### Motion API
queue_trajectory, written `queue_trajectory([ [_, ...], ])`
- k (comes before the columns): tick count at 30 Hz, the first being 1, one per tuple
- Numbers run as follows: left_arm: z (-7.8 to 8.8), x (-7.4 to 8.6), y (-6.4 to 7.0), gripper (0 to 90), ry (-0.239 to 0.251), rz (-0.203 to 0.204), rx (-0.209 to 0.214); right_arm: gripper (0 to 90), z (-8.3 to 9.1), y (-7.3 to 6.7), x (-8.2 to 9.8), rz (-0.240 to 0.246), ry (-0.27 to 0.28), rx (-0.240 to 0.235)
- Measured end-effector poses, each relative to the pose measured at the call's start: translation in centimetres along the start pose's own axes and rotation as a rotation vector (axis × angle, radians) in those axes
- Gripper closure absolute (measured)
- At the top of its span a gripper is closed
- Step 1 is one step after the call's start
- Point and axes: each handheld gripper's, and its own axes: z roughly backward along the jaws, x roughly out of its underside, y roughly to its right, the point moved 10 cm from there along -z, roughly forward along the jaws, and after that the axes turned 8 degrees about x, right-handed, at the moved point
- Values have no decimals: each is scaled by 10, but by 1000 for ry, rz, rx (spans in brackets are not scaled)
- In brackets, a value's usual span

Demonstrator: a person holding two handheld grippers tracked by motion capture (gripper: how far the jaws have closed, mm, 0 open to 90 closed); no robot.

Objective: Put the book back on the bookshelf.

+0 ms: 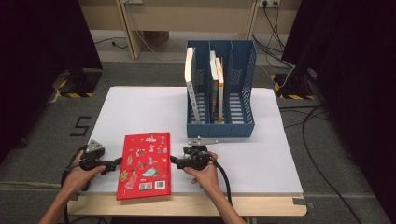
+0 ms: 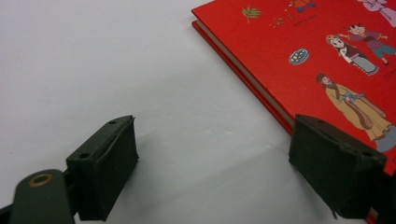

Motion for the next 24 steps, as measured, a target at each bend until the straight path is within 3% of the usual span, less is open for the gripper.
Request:
queue_trajectory([
  [12,1,0,2,163,-1,-2,1,282,-23,-10,0,12,-53,-15],
  [24,5,-1,18,456,-11,-54,41,288,-38,-13,0,-12,-75,-36],
])
